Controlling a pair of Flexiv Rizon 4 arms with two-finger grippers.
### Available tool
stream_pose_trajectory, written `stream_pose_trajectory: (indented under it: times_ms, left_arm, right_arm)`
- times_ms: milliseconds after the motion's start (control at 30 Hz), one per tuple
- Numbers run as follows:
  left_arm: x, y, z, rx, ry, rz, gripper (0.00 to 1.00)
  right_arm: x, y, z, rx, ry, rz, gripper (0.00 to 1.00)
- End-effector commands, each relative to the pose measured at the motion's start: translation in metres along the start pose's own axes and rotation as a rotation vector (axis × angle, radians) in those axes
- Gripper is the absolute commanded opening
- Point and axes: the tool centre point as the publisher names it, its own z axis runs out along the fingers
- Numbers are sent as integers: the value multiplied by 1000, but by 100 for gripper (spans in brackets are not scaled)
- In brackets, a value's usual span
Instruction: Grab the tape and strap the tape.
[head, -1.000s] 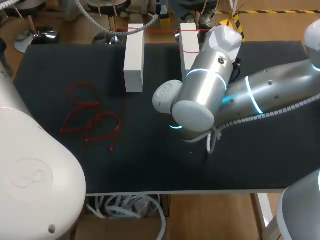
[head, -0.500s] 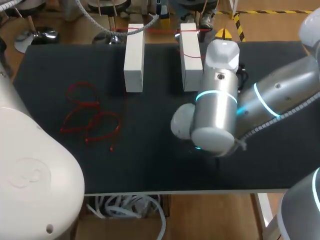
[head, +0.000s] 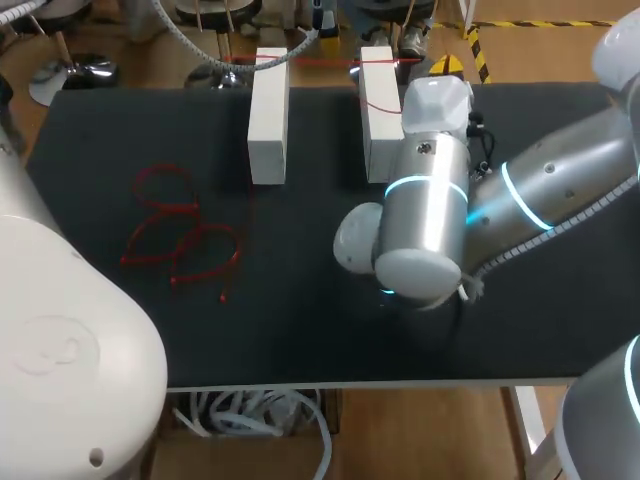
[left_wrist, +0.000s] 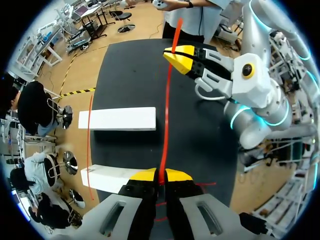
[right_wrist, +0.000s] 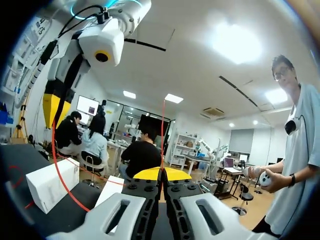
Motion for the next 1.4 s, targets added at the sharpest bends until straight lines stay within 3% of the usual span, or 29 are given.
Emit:
stream_pose_trajectory:
  times_ms: [33, 533, 567, 633, 667, 767, 967, 1033, 1067, 1133, 1400]
  left_arm:
    - [-1, -1, -1, -4, 2, 0, 0]
    - [-1, -1, -1, -4, 2, 0, 0]
    - [-1, -1, -1, -4, 2, 0, 0]
    - [-1, -1, -1, -4, 2, 0, 0]
    - [-1, -1, -1, -4, 2, 0, 0]
    - [-1, -1, -1, -4, 2, 0, 0]
    - [-1, -1, -1, -4, 2, 0, 0]
    - [-1, -1, -1, -4, 2, 0, 0]
    - [-1, -1, -1, -4, 2, 0, 0]
    - [-1, -1, -1, -4, 2, 0, 0]
    - [-1, -1, -1, -4, 2, 0, 0]
  right_arm:
    - [-1, 4, 0, 11, 2, 0, 0]
    - [-1, 4, 0, 11, 2, 0, 0]
    - [2, 4, -3, 39, 16, -49, 0]
    - [3, 6, -7, -10, -9, -137, 0]
    - [5, 6, -7, 29, 8, -202, 0]
    - [10, 7, -9, 1, -3, -379, 0]
    - [16, 18, -11, -58, 38, -571, 0]
    - [19, 21, -11, -133, 62, -646, 0]
    - [20, 22, -12, -116, 72, -669, 0]
    - [23, 24, -12, -173, 87, -727, 0]
    - [38, 22, -9, -191, 78, -906, 0]
